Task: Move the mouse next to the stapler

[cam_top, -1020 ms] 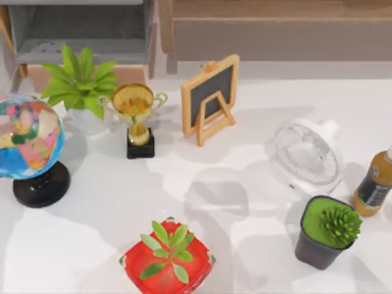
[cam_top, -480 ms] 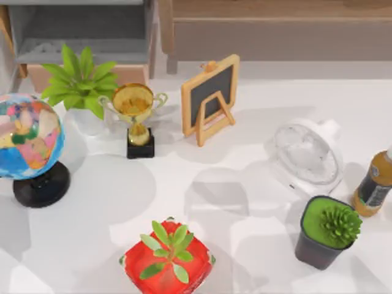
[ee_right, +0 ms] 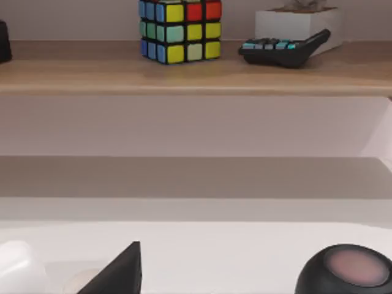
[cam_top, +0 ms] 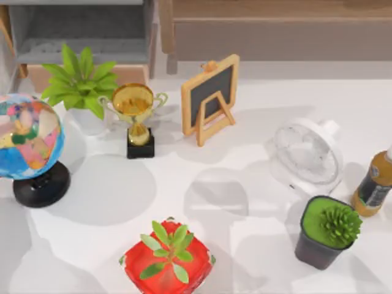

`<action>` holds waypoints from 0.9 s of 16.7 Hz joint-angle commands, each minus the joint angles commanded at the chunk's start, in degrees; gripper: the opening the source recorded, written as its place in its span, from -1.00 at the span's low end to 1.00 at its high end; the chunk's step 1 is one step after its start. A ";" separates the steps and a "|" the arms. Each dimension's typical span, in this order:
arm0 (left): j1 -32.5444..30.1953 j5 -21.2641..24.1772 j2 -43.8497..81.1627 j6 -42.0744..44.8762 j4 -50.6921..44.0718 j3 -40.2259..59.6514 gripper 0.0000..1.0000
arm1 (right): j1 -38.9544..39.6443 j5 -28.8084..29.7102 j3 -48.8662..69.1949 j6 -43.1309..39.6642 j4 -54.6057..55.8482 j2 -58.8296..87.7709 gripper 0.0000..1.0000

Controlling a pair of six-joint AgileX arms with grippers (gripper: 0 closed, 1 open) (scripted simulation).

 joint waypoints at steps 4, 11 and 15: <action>0.21 -0.17 0.13 -0.60 0.69 -2.28 -1.00 | 0.00 0.00 0.00 0.00 0.00 0.00 1.00; -0.13 -0.33 -0.10 -0.39 0.81 -2.41 -1.00 | 0.00 0.00 0.00 0.00 0.00 0.00 1.00; -0.94 -1.74 -2.31 -0.07 1.67 -4.11 -1.00 | 0.00 0.00 0.00 0.00 0.00 0.00 1.00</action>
